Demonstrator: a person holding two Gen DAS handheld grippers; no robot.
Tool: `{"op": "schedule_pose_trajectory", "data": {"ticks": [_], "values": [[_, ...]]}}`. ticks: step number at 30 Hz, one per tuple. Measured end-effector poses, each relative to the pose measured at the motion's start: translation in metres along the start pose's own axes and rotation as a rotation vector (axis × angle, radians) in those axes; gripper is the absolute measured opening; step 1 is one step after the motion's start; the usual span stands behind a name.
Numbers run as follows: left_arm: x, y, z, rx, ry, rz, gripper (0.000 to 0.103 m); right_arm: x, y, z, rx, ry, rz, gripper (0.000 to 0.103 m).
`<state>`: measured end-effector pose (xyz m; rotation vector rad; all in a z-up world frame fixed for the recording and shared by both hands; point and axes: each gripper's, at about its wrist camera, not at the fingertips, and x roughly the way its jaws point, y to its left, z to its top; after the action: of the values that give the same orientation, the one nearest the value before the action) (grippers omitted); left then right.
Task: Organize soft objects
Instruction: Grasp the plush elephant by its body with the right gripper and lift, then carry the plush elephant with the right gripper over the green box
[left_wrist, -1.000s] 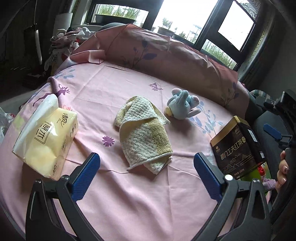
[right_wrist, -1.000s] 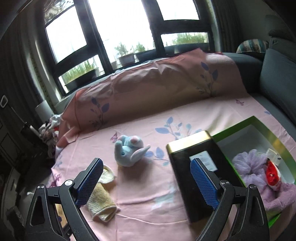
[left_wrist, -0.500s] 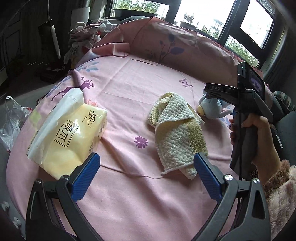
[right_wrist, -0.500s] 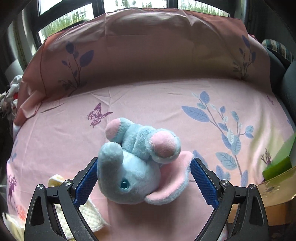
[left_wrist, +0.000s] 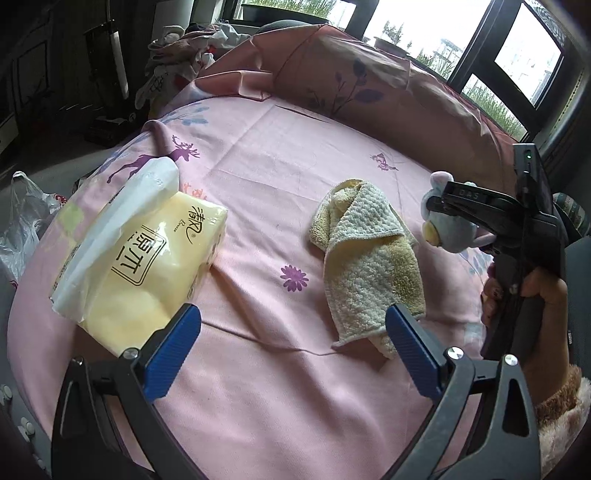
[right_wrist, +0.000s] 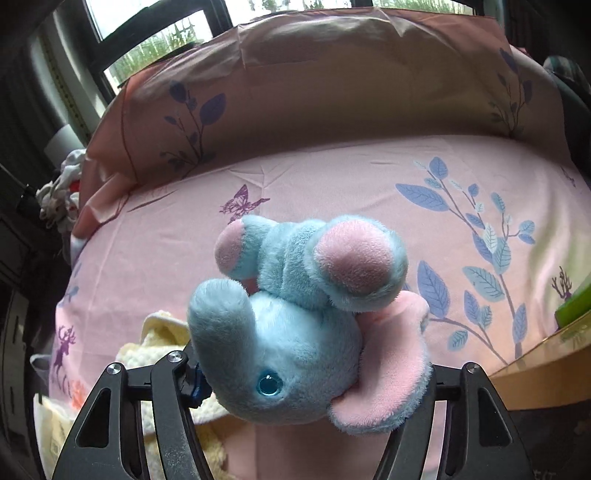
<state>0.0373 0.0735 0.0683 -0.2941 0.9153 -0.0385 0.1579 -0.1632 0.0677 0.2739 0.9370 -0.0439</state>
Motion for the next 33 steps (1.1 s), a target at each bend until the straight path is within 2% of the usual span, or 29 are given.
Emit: {"op": "schedule_pose_trajectory", "data": {"ticks": [3, 5, 7, 11, 13, 16, 17, 19, 22, 26, 30, 33], "values": [[-0.002, 0.002, 0.000, -0.006, -0.010, 0.020, 0.099, -0.040, -0.002, -0.025, -0.030, 0.015, 0.065, 0.068], [-0.003, 0.005, 0.000, -0.022, 0.001, 0.001, 0.099, -0.064, 0.000, -0.050, -0.075, 0.029, 0.105, 0.069], [-0.005, 0.007, 0.000, -0.044, 0.007, -0.025, 0.099, -0.075, 0.004, -0.075, -0.102, 0.074, 0.137, 0.069], [-0.006, 0.004, -0.004, -0.042, 0.017, -0.046, 0.099, -0.079, -0.004, -0.121, -0.044, 0.199, 0.277, 0.069], [-0.004, 0.002, -0.006, -0.043, 0.046, -0.095, 0.098, -0.078, -0.006, -0.133, -0.047, 0.197, 0.263, 0.071], [-0.002, -0.002, -0.011, -0.061, 0.106, -0.203, 0.097, -0.072, -0.008, -0.135, -0.052, 0.183, 0.169, 0.079], [-0.003, -0.004, -0.013, -0.054, 0.116, -0.223, 0.097, -0.072, -0.009, -0.133, -0.054, 0.181, 0.164, 0.083], [-0.005, -0.011, -0.017, -0.025, 0.123, -0.237, 0.097, -0.076, -0.013, -0.129, -0.042, 0.168, 0.211, 0.087], [-0.004, -0.020, -0.021, 0.005, 0.150, -0.270, 0.097, -0.082, -0.024, -0.129, 0.003, 0.168, 0.242, 0.088], [0.005, -0.032, -0.029, 0.054, 0.273, -0.384, 0.097, -0.087, -0.040, -0.130, 0.060, 0.172, 0.261, 0.088], [0.011, -0.041, -0.040, 0.112, 0.330, -0.417, 0.097, -0.091, -0.054, -0.127, 0.119, 0.174, 0.337, 0.088], [0.013, -0.051, -0.047, 0.140, 0.385, -0.485, 0.097, -0.091, -0.057, -0.127, 0.138, 0.192, 0.359, 0.088]]}}
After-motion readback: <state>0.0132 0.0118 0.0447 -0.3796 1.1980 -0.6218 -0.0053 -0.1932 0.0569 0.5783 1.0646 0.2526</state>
